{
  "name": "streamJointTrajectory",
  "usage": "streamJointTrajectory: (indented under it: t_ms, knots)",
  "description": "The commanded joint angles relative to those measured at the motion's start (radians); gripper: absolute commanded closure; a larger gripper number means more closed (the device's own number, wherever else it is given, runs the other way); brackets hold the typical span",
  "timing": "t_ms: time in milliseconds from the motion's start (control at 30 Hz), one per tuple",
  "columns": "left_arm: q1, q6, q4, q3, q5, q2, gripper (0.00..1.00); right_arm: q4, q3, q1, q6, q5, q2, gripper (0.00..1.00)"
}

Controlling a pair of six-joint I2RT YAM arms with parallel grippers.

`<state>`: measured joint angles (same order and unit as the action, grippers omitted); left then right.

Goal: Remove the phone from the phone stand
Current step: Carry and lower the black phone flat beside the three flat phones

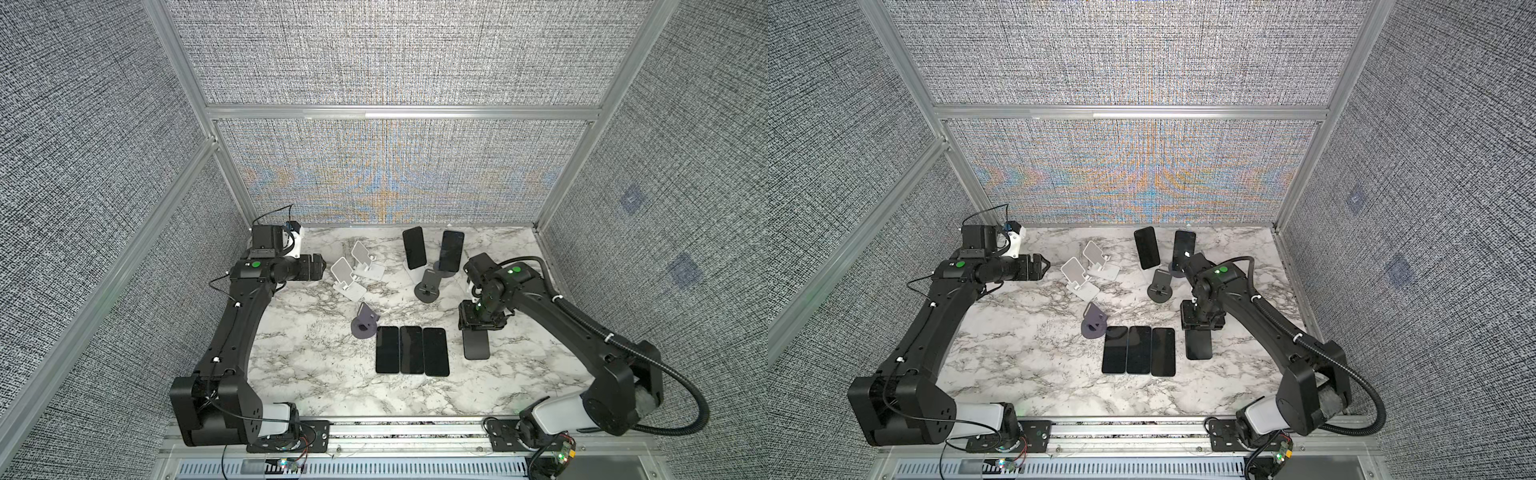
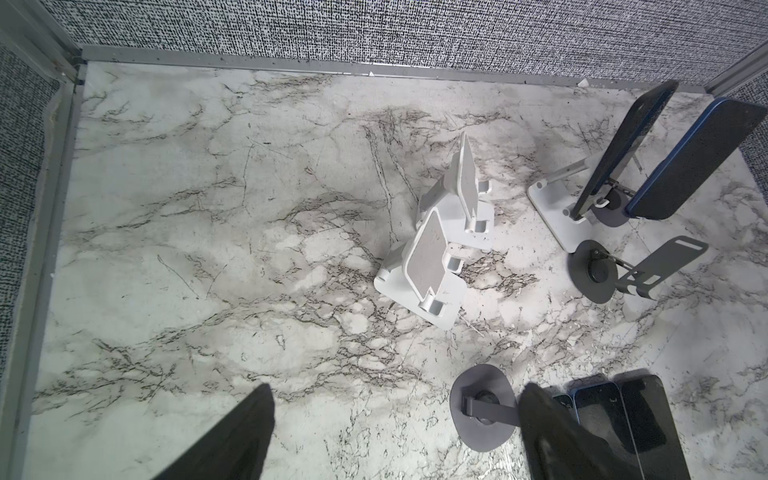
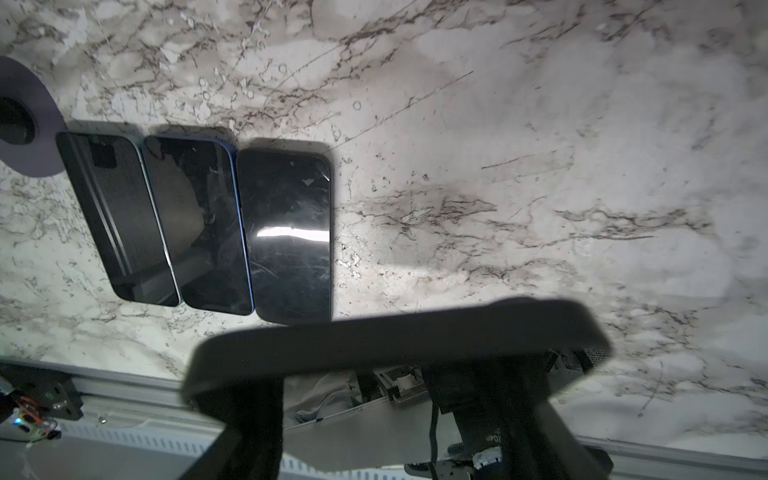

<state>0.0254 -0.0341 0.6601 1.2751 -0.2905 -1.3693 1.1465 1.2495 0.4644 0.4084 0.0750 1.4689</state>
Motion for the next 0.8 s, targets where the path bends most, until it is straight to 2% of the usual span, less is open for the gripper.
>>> streamJointTrajectory:
  t_ms: [0,267,500,767]
  knots:
    - [0.000,0.002,-0.005,0.005,-0.005,-0.002,0.08,0.002,-0.015,0.002,-0.029,0.047,0.020,0.52]
    - [-0.001,-0.005,-0.002,0.009,-0.004,-0.005,0.08,-0.120,-0.111,0.002,0.022,0.027,0.061,0.52]
    - [-0.001,-0.004,0.000,0.009,0.003,-0.012,0.08,-0.208,-0.156,0.012,0.074,0.057,0.137,0.52]
    - [-0.001,-0.003,0.001,0.010,0.003,-0.011,0.08,-0.218,-0.166,0.025,0.071,0.057,0.214,0.51]
